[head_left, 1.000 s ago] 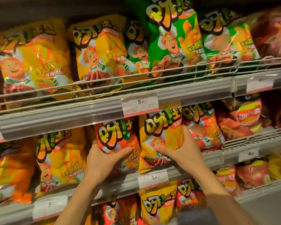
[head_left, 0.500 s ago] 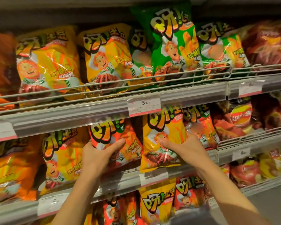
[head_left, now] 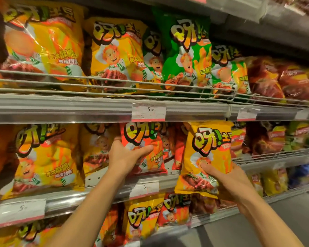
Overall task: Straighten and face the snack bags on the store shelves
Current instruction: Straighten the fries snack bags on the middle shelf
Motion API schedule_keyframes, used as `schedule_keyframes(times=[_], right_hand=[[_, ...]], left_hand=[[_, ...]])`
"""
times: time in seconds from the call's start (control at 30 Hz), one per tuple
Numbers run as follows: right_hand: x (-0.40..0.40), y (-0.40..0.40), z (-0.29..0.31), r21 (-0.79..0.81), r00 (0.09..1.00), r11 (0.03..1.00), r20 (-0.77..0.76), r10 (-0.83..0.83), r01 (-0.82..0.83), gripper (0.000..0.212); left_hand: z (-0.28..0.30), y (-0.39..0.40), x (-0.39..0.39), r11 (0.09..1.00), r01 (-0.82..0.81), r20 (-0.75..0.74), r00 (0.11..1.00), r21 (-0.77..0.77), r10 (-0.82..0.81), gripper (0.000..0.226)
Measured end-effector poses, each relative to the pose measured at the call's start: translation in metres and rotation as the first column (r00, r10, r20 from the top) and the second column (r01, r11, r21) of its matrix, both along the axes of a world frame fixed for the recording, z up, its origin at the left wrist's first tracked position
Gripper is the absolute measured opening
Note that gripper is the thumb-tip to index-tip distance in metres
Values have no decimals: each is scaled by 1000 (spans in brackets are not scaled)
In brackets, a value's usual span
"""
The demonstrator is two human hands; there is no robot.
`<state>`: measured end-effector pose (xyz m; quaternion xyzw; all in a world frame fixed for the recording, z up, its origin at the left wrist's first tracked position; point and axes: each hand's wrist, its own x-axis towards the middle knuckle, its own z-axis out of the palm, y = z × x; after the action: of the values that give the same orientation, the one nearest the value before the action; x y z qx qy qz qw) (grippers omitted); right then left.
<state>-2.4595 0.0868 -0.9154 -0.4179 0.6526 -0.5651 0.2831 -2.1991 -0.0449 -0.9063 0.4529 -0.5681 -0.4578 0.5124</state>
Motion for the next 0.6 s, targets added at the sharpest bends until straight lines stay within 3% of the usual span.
schedule_keyframes(times=[0.2,0.37,0.5,0.6], right_hand=[[-18,13,-10,18,1000,1000,-6,-15,15,52],[-27,14,-16,2,999,1000,38,-17,17,47],[-25,12,-17,-5,999,1000,38,-2,2,49],[-26,12,-17,-5,1000,1000,29,-4,4,54]], left_hand=[[-6,16,-23,984,-101,51,993,-145,110,73],[-4,12,-32,987,-83,79,992,-136,94,81],[-1,9,-45,992,-97,114,988,-82,106,107],[4,8,-56,994,-104,145,984,-25,107,91]])
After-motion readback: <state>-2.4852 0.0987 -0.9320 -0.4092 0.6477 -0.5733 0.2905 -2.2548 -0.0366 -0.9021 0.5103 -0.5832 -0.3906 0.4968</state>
